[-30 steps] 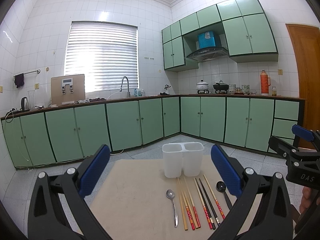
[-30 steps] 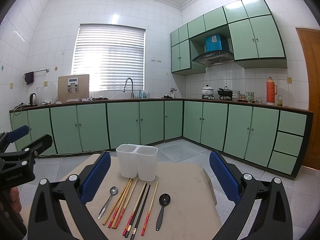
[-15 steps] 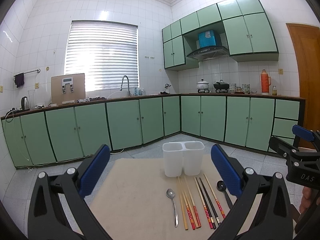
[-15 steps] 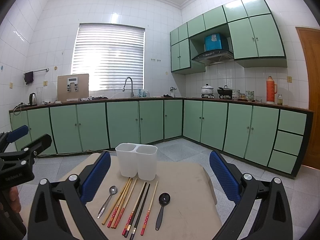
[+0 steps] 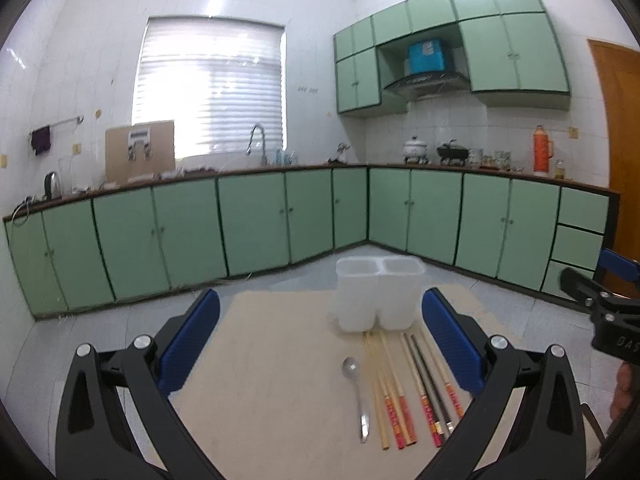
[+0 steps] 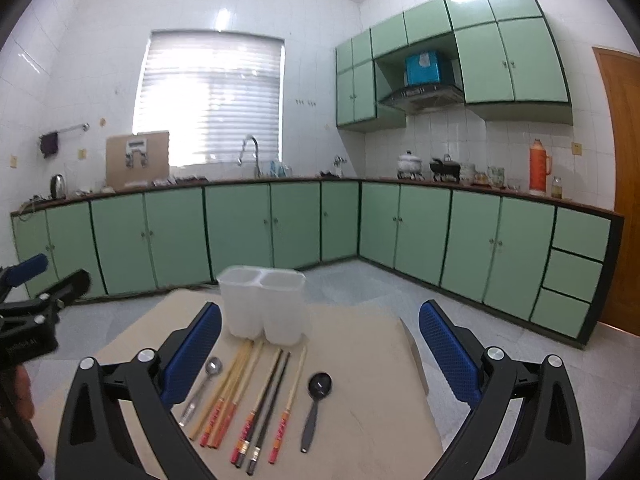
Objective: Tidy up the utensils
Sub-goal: 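Grasp the silver spoon with the left tool while the right tool grasps the black spoon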
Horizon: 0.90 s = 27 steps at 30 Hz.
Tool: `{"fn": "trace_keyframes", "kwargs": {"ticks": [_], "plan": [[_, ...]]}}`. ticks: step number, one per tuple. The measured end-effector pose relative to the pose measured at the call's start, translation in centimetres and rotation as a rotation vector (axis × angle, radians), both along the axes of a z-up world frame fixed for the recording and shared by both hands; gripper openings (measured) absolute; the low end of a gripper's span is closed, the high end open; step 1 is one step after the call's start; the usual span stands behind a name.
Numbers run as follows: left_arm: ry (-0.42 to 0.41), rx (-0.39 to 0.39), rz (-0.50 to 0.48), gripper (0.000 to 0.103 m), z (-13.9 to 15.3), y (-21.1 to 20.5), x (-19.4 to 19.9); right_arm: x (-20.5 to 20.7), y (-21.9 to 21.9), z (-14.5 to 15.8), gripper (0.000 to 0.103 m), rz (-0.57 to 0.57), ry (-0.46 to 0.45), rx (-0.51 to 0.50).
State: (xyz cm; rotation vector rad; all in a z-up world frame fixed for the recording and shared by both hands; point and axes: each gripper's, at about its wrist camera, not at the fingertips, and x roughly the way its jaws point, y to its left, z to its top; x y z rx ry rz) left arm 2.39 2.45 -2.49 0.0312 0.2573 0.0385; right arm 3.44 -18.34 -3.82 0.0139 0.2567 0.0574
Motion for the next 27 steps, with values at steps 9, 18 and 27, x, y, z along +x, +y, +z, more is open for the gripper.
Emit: {"fn": "trace_keyframes", "kwargs": {"ticks": [9,18,27], "plan": [[0.3,0.007,0.033,0.098,-5.0,2.4,6.7,6.3,-1.2,-3.4,0.096,-0.017,0.248,0.004],[0.489,0.016,0.0,0.098,-9.6,1.4,13.4,12.6,-0.6,-6.9,0.083,0.008,0.431,-0.011],[0.604,0.078,0.006,0.098,-12.5,0.1,18.6,16.5,0.2,-10.3,0.07,0.043,0.574,-0.007]]}}
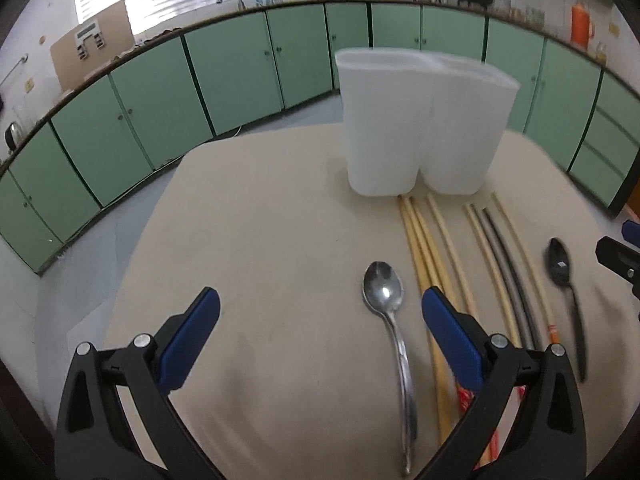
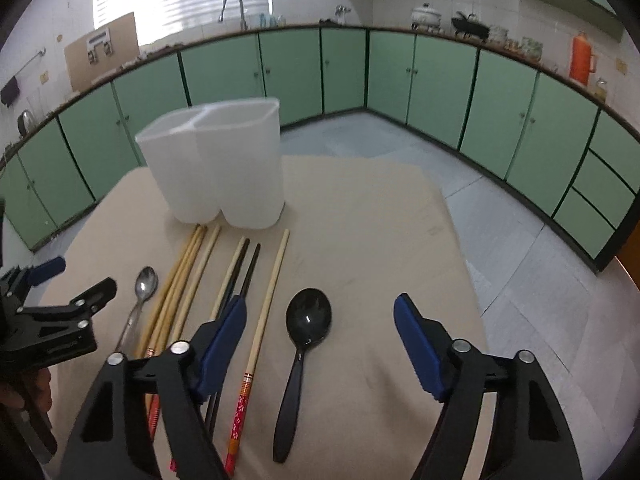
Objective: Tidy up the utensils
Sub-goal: 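Grasp the silver spoon with the left tool while the right tool grasps the black spoon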
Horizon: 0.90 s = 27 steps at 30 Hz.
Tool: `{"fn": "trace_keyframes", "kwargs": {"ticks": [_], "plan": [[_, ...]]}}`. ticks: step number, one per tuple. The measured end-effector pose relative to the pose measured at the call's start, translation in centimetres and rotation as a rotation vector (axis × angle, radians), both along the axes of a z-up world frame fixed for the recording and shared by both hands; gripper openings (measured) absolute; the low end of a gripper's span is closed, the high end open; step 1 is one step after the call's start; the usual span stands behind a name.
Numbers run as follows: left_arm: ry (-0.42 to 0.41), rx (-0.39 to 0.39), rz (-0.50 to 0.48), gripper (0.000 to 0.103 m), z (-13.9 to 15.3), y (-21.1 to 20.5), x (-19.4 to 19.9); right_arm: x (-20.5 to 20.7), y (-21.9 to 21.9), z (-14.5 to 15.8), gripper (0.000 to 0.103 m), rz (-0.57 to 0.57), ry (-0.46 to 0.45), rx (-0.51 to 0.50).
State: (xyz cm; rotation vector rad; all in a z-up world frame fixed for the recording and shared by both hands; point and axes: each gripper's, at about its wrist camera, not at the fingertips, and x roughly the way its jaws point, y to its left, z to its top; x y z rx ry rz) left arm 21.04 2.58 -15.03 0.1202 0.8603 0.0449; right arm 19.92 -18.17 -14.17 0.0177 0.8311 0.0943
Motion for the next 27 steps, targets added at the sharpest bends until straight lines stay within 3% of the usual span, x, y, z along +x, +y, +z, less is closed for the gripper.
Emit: {"fn": "trace_keyframes", "kwargs": {"ticks": [7,14,27], "plan": [[0.052,0.036,-0.027,0.098,-1.6,-0.6,1.6,1.7,-0.6,-1.8,0.063,-0.003,0.089,0.018],[0.063,0.045,-0.042,0.098,-2.0,-1.6,2.7,3.2,-0.3,-2.6,0.062,0.004,0.123,0.016],[0.108,-0.025,-0.069,0.093,-2.9,-1.4,2.9,4.1,0.0,-3.7,0.053,-0.008,0.199,0.051]]}}
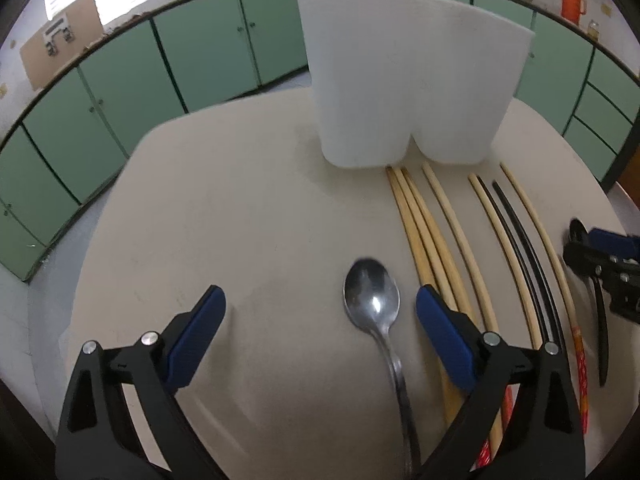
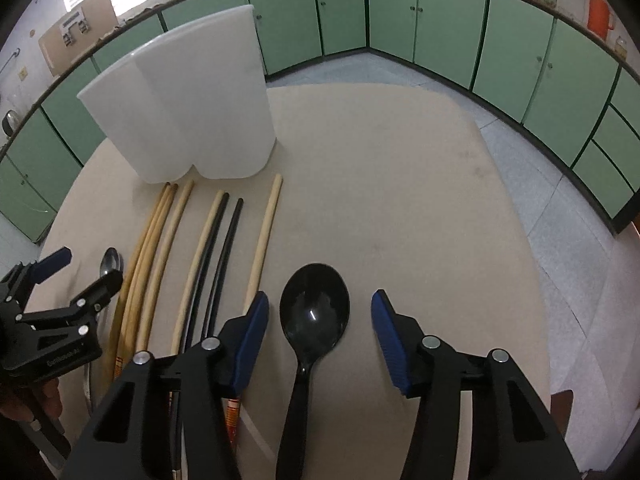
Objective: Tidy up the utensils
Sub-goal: 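Grasp the silver spoon with the left tool while the right tool grasps the black spoon, then lift both spoons and drop them into the white holder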
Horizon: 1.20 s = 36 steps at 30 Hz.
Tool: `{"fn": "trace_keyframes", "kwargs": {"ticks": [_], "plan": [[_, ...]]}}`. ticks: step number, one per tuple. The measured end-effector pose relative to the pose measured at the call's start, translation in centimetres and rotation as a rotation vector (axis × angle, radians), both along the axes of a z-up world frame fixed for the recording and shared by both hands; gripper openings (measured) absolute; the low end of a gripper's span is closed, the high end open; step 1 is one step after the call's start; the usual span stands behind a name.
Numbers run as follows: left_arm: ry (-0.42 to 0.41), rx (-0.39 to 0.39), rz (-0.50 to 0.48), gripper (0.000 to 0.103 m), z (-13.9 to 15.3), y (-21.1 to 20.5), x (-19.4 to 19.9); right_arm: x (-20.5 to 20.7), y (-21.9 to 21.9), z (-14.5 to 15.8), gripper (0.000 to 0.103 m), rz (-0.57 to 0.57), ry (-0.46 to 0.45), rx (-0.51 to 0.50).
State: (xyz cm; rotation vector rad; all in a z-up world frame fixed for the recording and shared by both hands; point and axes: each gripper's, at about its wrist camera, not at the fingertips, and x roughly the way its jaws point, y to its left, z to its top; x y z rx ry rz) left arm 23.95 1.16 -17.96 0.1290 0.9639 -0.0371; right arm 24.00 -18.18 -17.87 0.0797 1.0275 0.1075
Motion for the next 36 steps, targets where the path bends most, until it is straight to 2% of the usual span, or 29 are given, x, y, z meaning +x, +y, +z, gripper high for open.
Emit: {"fn": "trace_keyframes", "kwargs": {"ticks": [5,10,11,12,14,16,17,18,19,20,21,24,27,31,36], "plan": [[0.01,-0.013,0.023,0.093,-0.2,0.3,0.2,0.5,-0.2,0.1,0.053,-0.003,-0.001,-0.001],[0.002,0.03,0.018,0.093,0.0,-0.7,1.0,0.6,0.2,0.3,0.053,-0.007,-0.005,-0.01],[0.006,0.025,0.015,0.09,0.0,-1.0,1.1,0.6,0.3,0.2,0.053,-0.007,-0.003,-0.012],[0.011,0.013,0.011,0.081,-0.1,-1.2,1.0,0.6,0.3,0.1,0.053,-0.005,-0.001,-0.012],[0.024,-0.042,0.004,0.07,0.0,-1.3,0.9,0.7,0.6,-0.2,0.053,0.002,0.01,-0.009],[0.025,-0.067,-0.001,0.064,-0.1,-1.8,0.4,0.8,0.7,-0.3,0.053,0.004,0.01,-0.017],[0.023,-0.073,-0.004,0.057,-0.1,-1.8,0.2,0.9,0.8,-0.4,0.052,0.006,0.009,-0.024],[0.02,-0.078,-0.005,0.049,0.0,-1.9,0.1,0.9,0.8,-0.4,0.049,0.005,0.007,-0.029],[0.015,-0.083,-0.008,0.043,0.1,-1.9,-0.1,0.9,0.8,-0.4,0.04,0.003,0.003,-0.033],[0.011,-0.086,-0.01,0.032,0.2,-2.0,-0.2,0.9,0.7,-0.4,0.035,0.007,0.0,-0.027],[0.009,-0.091,-0.012,0.028,0.2,-1.9,-0.1,0.9,0.6,-0.4,0.035,0.011,-0.001,-0.023],[0.003,-0.128,-0.019,0.027,0.4,-1.1,-0.4,0.7,0.4,-0.4,0.035,0.027,-0.015,-0.02],[-0.058,-0.157,-0.033,0.027,1.3,-0.7,-1.2,-0.3,-0.1,0.2,0.035,0.044,-0.084,0.044],[-0.24,-0.201,-0.06,0.027,3.3,-0.4,-3.7,-2.6,-0.1,1.8,0.035,0.066,-0.247,0.041],[-0.373,-0.195,-0.034,0.027,4.1,-0.2,-5.6,-3.8,0.0,3.7,0.035,0.08,-0.391,0.069]]}}
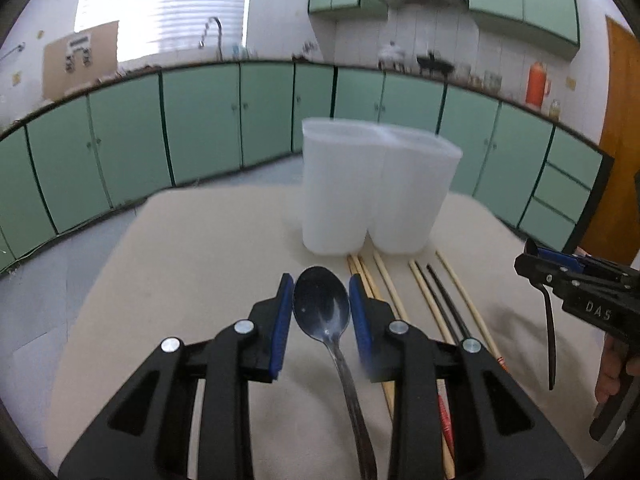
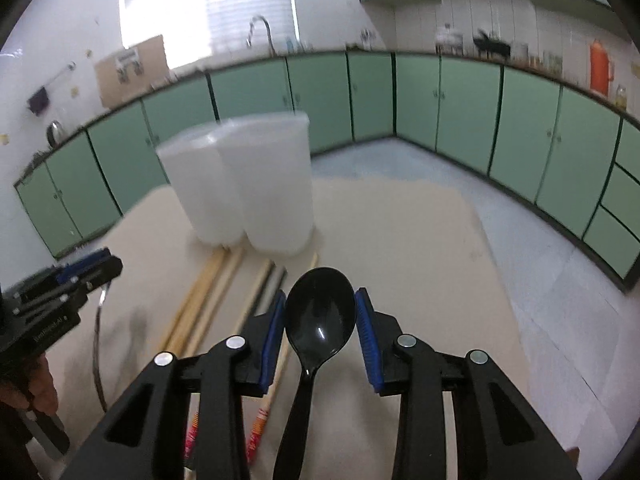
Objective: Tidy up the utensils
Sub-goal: 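Lift both spoons and drop them into the white holder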
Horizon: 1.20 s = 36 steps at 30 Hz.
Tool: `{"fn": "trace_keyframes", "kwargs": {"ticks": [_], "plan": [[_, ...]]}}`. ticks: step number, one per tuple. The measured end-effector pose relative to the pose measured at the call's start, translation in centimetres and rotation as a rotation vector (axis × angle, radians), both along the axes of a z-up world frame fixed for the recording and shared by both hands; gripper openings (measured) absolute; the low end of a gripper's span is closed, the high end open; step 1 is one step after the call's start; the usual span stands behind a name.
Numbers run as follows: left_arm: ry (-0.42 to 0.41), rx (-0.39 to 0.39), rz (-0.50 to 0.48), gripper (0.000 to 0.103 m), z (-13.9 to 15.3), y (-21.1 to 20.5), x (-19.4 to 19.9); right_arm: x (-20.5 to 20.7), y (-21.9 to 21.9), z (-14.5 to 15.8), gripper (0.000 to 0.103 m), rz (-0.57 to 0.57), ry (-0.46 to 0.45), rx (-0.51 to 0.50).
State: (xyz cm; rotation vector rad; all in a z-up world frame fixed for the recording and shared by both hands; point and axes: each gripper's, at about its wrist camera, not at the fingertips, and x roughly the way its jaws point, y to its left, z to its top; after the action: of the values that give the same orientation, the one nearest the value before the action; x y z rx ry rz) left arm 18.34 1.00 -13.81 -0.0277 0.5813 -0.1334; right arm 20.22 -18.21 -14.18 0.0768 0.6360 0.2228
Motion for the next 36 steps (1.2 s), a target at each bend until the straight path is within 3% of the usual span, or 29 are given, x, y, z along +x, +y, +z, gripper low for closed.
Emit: {"fn": "trace_keyframes", "kwargs": {"ticks": [7,14,23,28,36], "plan": [[-0.159,-0.007,0.032,0.027,2.0,1.3,-2.4,0.5,0.1,3.2,0.035,0.05,-0.167,0.01],[-0.286,-0.04,0.026,0.027,6.2,1.7,-2.8,2.4,0.0,6.9,0.035,0.086,-0.299,0.113],[-0.452,-0.095,-0.011,0.027,13.6,0.4,2.8,8.5,0.6,12.5,0.035,0.081,-0.482,0.189],[-0.482,-0.11,-0.02,0.027,15.2,-0.8,7.0,12.3,1.3,13.4,0.035,0.064,-0.506,0.216],[-0.363,-0.095,-0.01,0.027,11.0,-2.0,13.1,16.5,2.6,8.6,0.035,0.039,-0.403,0.183]]}}
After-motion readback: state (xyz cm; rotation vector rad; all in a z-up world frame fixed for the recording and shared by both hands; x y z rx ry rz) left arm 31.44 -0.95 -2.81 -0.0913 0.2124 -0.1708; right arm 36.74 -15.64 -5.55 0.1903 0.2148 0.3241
